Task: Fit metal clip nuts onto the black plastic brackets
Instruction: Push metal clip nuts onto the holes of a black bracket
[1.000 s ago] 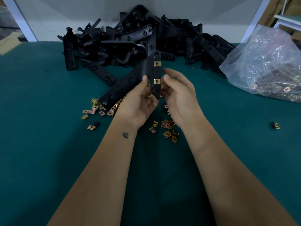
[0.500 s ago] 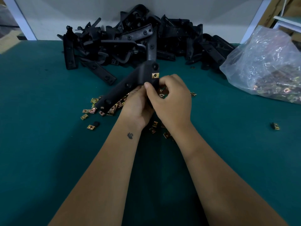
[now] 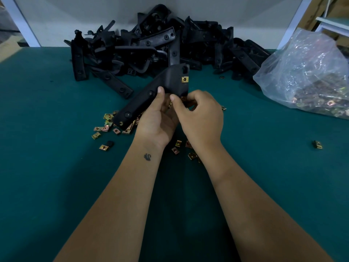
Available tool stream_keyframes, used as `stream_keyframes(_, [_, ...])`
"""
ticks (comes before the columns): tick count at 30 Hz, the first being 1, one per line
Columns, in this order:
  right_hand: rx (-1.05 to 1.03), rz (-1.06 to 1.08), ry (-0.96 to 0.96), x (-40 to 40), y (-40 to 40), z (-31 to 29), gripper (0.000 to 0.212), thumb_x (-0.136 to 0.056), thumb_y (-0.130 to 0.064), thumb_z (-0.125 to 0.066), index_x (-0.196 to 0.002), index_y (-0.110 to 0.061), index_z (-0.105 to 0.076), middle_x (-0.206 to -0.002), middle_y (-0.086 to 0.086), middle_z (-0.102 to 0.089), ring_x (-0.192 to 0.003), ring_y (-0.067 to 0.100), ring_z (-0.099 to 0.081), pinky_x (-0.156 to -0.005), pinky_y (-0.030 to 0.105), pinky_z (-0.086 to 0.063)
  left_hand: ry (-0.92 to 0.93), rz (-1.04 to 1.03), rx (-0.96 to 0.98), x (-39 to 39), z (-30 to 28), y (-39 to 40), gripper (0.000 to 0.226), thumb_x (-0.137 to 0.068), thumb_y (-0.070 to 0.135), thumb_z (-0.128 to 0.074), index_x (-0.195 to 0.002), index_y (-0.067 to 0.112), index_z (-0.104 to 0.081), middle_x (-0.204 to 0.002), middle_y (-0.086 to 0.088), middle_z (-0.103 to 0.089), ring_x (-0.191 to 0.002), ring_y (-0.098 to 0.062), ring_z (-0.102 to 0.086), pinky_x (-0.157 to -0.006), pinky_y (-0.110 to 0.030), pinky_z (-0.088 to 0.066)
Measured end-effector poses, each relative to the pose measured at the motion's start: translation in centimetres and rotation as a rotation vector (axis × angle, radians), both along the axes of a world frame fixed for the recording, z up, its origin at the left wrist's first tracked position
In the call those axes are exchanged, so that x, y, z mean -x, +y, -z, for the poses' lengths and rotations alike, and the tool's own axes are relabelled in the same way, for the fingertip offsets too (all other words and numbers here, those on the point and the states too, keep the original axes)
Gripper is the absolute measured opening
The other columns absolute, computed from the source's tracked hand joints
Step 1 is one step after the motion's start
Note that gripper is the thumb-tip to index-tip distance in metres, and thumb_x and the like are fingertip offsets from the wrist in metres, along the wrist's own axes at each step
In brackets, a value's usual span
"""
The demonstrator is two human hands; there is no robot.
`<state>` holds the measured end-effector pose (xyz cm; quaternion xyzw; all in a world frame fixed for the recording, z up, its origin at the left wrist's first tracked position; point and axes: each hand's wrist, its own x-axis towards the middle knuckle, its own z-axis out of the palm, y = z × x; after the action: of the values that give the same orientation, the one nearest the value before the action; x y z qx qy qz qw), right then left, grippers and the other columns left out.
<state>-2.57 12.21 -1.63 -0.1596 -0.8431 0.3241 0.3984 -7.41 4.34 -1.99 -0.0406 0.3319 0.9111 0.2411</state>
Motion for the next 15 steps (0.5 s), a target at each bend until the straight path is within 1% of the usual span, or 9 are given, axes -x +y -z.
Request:
stream_keyframes(3, [-0.044,0.004,0.024,0.0,0.2,0.1,0.037,-0.089,-0.045,-0.065,-0.078,-0.01,-0.066,-0.074,-0.002,-0.061,-0.07,0.015,-0.056,-0.059,0.031,-0.042,0.011,0.015,-0.006,-0.2,-0.1,0.0,0.03,-0.096,0.034,-0.06,-0.097,0.004,-0.067,-0.084,-0.006,-0.073,-0.086,-0.019,-0.071,-0.084,-0.035,-0.06])
stream_keyframes(5, [-0.062,0.006,0.02,0.0,0.5,0.2,0.04,-0.091,-0.044,-0.064,-0.075,-0.008,-0.065,-0.071,-0.001,-0.06,-0.065,0.016,-0.053,-0.056,0.031,-0.039,0.029,0.041,0.01,-0.2,-0.1,-0.1,0.031,-0.096,0.035,-0.06,-0.092,0.005,-0.067,-0.083,-0.006,-0.073,-0.085,-0.019,-0.07,-0.08,-0.033,-0.06])
stream_keyframes(6, [-0.063,0.009,0.017,0.0,0.6,0.2,0.039,-0.092,-0.044,-0.063,-0.076,-0.008,-0.066,-0.071,-0.002,-0.061,-0.065,0.015,-0.053,-0.056,0.03,-0.037,0.038,0.049,0.016,-0.2,-0.1,-0.2,0.03,-0.096,0.035,-0.061,-0.092,0.005,-0.067,-0.085,-0.006,-0.072,-0.086,-0.019,-0.07,-0.08,-0.032,-0.06])
stream_keyframes(7, [-0.054,0.014,0.014,0.0,0.7,0.1,0.038,-0.092,-0.044,-0.063,-0.079,-0.008,-0.068,-0.074,-0.001,-0.062,-0.067,0.014,-0.054,-0.057,0.029,-0.036,0.043,0.052,0.016,-0.2,-0.2,-0.2,0.029,-0.095,0.034,-0.062,-0.094,0.005,-0.066,-0.087,-0.006,-0.071,-0.088,-0.019,-0.069,-0.083,-0.032,-0.059])
stream_keyframes(9, [0.002,0.029,0.013,0.1,1.1,0.1,0.037,-0.093,-0.044,-0.062,-0.087,-0.009,-0.071,-0.08,-0.001,-0.066,-0.072,0.014,-0.057,-0.061,0.028,-0.037,0.035,0.032,0.005,-0.2,-0.2,-0.2,0.028,-0.094,0.032,-0.064,-0.104,0.006,-0.065,-0.094,-0.005,-0.069,-0.091,-0.018,-0.067,-0.087,-0.032,-0.058])
stream_keyframes(12, [0.126,0.06,0.01,0.2,1.5,-0.1,0.036,-0.093,-0.046,-0.06,-0.088,-0.011,-0.07,-0.083,-0.001,-0.067,-0.077,0.015,-0.059,-0.063,0.029,-0.04,0.024,-0.087,0.023,-0.1,-0.3,0.0,0.033,-0.092,0.026,-0.067,-0.117,0.005,-0.063,-0.106,-0.005,-0.067,-0.095,-0.015,-0.065,-0.079,-0.026,-0.059])
stream_keyframes(13, [0.169,0.074,0.008,0.2,1.6,-0.1,0.036,-0.093,-0.046,-0.06,-0.086,-0.012,-0.068,-0.083,-0.001,-0.066,-0.077,0.015,-0.059,-0.063,0.029,-0.04,0.021,-0.143,0.014,0.0,-0.4,0.0,0.034,-0.092,0.022,-0.068,-0.119,0.004,-0.062,-0.105,-0.006,-0.066,-0.092,-0.015,-0.065,-0.076,-0.025,-0.059])
stream_keyframes(15, [0.26,0.094,0.021,0.1,2.0,-0.2,0.033,-0.091,-0.046,-0.062,-0.077,-0.016,-0.062,-0.079,-0.001,-0.064,-0.074,0.016,-0.059,-0.062,0.03,-0.041,0.031,-0.24,0.008,0.0,-0.5,0.0,0.035,-0.089,0.014,-0.071,-0.121,0.003,-0.061,-0.093,-0.006,-0.068,-0.08,-0.014,-0.067,-0.071,-0.024,-0.058])
